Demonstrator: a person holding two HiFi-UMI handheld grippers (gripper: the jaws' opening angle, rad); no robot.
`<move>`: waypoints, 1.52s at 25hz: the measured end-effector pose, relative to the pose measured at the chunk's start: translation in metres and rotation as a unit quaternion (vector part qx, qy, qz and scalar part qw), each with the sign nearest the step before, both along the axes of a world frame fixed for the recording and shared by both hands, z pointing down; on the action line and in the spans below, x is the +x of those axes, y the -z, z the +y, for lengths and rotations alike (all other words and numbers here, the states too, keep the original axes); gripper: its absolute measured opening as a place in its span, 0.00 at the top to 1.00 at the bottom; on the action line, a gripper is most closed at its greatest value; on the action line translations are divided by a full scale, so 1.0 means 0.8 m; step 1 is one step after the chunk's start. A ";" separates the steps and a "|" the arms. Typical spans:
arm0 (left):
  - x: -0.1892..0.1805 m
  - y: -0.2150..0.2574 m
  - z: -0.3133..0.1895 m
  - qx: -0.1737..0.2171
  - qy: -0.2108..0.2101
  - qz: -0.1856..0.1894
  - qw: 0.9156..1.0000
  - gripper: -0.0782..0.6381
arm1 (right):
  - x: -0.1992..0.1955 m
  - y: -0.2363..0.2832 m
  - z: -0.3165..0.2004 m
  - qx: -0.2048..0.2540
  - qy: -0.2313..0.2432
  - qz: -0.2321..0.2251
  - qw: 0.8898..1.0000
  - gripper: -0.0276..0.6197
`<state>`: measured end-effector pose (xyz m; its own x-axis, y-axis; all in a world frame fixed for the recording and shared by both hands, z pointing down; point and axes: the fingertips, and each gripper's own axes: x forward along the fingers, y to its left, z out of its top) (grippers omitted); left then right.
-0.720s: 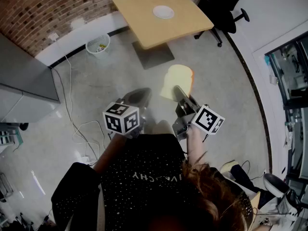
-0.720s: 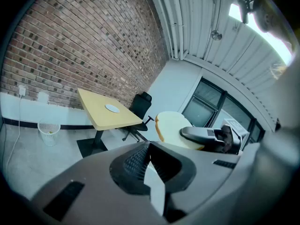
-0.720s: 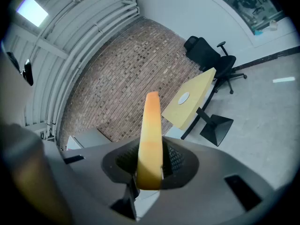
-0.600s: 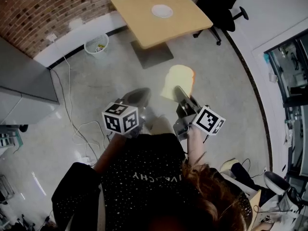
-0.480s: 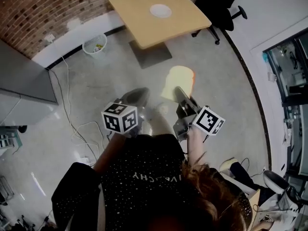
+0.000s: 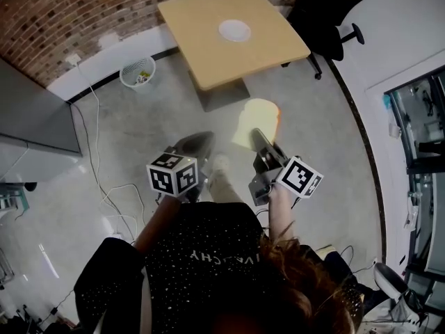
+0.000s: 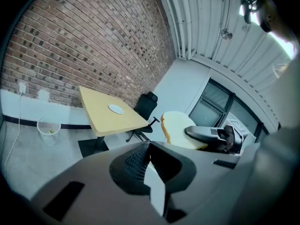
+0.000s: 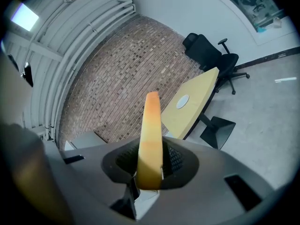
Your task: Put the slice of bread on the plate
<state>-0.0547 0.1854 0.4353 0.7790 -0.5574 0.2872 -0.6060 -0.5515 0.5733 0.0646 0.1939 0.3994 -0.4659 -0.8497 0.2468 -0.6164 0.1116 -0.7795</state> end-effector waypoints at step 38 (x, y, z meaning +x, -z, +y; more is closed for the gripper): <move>0.146 -0.006 -0.220 0.002 0.044 -0.026 0.999 0.88 | 0.169 -0.022 -0.226 -0.015 0.023 -0.018 0.999 0.81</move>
<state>0.0620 0.0097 0.4399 0.7110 -0.6242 0.3237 -0.6811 -0.4968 0.5379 0.2001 0.0135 0.4167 -0.5132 -0.8197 0.2545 -0.5820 0.1144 -0.8051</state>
